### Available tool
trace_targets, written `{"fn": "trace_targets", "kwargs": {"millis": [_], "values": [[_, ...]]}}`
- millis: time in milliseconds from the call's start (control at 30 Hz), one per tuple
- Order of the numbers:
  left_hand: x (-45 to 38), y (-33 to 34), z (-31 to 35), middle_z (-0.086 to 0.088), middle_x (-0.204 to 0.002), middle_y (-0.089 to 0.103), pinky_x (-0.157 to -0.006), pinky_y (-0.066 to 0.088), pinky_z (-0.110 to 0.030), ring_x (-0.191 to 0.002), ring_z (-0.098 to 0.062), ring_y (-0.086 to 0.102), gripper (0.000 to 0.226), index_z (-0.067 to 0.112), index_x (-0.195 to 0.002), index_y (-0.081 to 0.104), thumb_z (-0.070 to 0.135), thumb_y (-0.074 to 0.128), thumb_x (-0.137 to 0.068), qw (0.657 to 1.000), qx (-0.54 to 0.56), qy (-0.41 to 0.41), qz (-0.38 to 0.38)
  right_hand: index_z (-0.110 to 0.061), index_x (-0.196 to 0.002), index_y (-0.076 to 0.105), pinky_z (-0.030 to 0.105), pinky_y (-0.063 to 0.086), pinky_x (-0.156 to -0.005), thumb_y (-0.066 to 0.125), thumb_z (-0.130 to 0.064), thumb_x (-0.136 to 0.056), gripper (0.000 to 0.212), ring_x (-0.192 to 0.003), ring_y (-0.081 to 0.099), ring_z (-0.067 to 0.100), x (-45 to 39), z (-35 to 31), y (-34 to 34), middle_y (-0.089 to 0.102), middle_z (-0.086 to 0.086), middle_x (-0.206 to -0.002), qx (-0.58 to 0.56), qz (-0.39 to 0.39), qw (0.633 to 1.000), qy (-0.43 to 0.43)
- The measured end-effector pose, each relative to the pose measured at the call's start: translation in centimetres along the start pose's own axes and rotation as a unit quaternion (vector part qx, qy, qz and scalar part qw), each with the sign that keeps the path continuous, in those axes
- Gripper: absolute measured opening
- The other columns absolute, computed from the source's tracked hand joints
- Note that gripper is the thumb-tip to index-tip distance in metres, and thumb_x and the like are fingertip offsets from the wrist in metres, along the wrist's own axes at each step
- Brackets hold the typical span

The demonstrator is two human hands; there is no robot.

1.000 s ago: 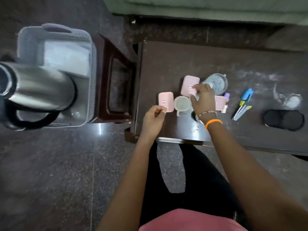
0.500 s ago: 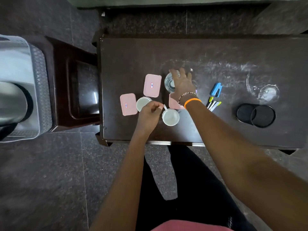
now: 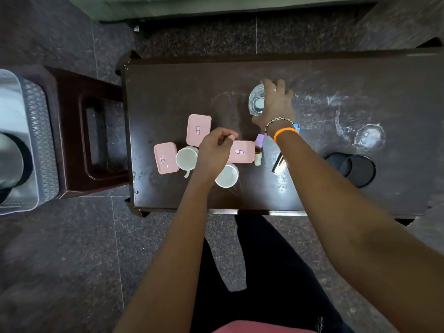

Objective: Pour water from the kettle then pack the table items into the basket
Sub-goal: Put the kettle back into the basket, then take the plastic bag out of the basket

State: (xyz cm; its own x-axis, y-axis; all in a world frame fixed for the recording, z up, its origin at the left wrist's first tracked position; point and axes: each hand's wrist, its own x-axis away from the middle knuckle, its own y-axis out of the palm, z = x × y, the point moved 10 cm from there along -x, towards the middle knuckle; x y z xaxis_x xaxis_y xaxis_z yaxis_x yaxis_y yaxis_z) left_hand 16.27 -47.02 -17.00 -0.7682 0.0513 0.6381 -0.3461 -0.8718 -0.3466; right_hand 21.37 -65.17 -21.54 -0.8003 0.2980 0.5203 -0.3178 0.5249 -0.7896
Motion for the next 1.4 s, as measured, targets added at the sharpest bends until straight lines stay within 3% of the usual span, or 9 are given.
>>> {"fn": "trace_targets", "kwargs": {"millis": [167,333,433,567,667,867,967,1133,1400], "values": [[-0.7,1.4,0.3,0.015,-0.084,0.058,-0.079,0.045,-0.022,-0.080,0.000,0.053,0.016,0.022,-0.086,0.059,0.014,0.048,-0.094,1.000,-0.006,-0.017,-0.004,-0.023,-0.138,0.030,0.050,0.050,-0.092,0.079,-0.014,-0.065,0.088,-0.131,0.030,0.037,-0.4,2.4,-0.2,0.028,0.010,-0.145,-0.005,-0.006,1.000,0.025],[-0.9,1.9,0.1,0.009,-0.092,0.059,-0.074,0.043,-0.017,-0.086,-0.008,0.053,0.013,0.024,-0.087,0.058,0.017,0.049,-0.094,0.999,-0.023,-0.023,-0.012,-0.024,-0.139,0.029,0.052,0.051,-0.085,0.079,-0.017,-0.066,0.089,-0.133,0.029,0.037,-0.4,3.0,-0.1,0.029,0.009,-0.145,0.008,0.001,0.999,0.031],[-0.9,1.8,-0.2,0.010,-0.092,0.060,-0.073,0.043,-0.017,-0.085,-0.006,0.053,0.015,0.022,-0.087,0.059,0.017,0.048,-0.094,0.999,-0.020,-0.025,-0.013,-0.025,-0.142,0.024,0.052,0.049,-0.091,0.077,-0.019,-0.070,0.089,-0.135,0.027,0.035,-0.2,3.0,0.1,0.026,0.008,-0.148,0.014,0.000,1.000,0.024],[-0.8,1.1,-0.3,0.016,-0.083,0.057,-0.069,0.042,-0.015,-0.079,-0.004,0.053,0.015,0.022,-0.089,0.059,0.017,0.047,-0.094,1.000,-0.015,-0.026,-0.005,-0.024,-0.148,0.012,0.051,0.031,-0.113,0.073,-0.026,-0.077,0.094,-0.143,0.014,0.036,0.3,2.6,0.7,0.012,0.008,-0.157,0.031,-0.028,0.999,0.014],[-0.5,0.0,-0.6,0.019,-0.082,0.057,-0.068,0.043,-0.013,-0.079,-0.006,0.054,0.016,0.021,-0.093,0.061,0.016,0.046,-0.094,0.999,0.016,-0.027,0.004,-0.016,-0.148,0.013,0.046,0.014,-0.120,0.068,-0.027,-0.081,0.087,-0.146,0.007,0.030,1.6,0.6,0.6,0.009,0.008,-0.158,0.063,-0.001,0.997,-0.033],[0.8,-6.0,-2.7,0.007,-0.095,0.061,-0.069,0.045,-0.012,-0.079,-0.007,0.055,0.018,0.020,-0.096,0.064,0.012,0.048,-0.092,0.992,0.101,-0.037,0.071,-0.009,-0.137,0.041,0.025,0.017,-0.114,0.057,-0.017,-0.087,0.053,-0.138,0.031,0.022,6.9,-8.1,3.7,0.038,0.010,-0.147,-0.039,-0.042,0.985,-0.163],[2.0,-11.1,-4.9,0.007,-0.092,0.061,-0.077,0.046,-0.021,-0.085,-0.011,0.055,0.018,0.021,-0.096,0.063,0.011,0.049,-0.092,0.979,0.152,-0.036,0.131,-0.009,-0.126,0.053,0.027,0.029,-0.107,0.056,-0.014,-0.087,0.039,-0.126,0.044,0.027,9.7,-13.4,5.2,0.051,0.012,-0.133,-0.069,-0.057,0.976,-0.201],[4.3,-20.3,-9.0,0.007,-0.078,0.055,-0.073,0.046,-0.020,-0.069,-0.004,0.050,0.021,0.028,-0.088,0.063,0.011,0.050,-0.092,0.948,0.251,-0.036,0.192,-0.007,-0.114,0.060,0.035,0.043,-0.096,0.056,-0.010,-0.087,0.028,-0.111,0.055,0.028,13.7,-23.0,7.8,0.058,0.013,-0.117,-0.110,-0.079,0.958,-0.253],[6.5,-37.9,-17.0,0.006,-0.075,0.052,-0.064,0.044,-0.014,-0.063,-0.003,0.047,0.016,0.021,-0.096,0.061,0.010,0.049,-0.093,0.899,0.320,-0.060,0.292,-0.001,-0.109,0.063,0.037,0.044,-0.097,0.049,0.000,-0.086,0.027,-0.105,0.058,0.030,18.6,-42.7,14.3,0.059,0.018,-0.110,-0.113,-0.095,0.921,-0.361]]}}
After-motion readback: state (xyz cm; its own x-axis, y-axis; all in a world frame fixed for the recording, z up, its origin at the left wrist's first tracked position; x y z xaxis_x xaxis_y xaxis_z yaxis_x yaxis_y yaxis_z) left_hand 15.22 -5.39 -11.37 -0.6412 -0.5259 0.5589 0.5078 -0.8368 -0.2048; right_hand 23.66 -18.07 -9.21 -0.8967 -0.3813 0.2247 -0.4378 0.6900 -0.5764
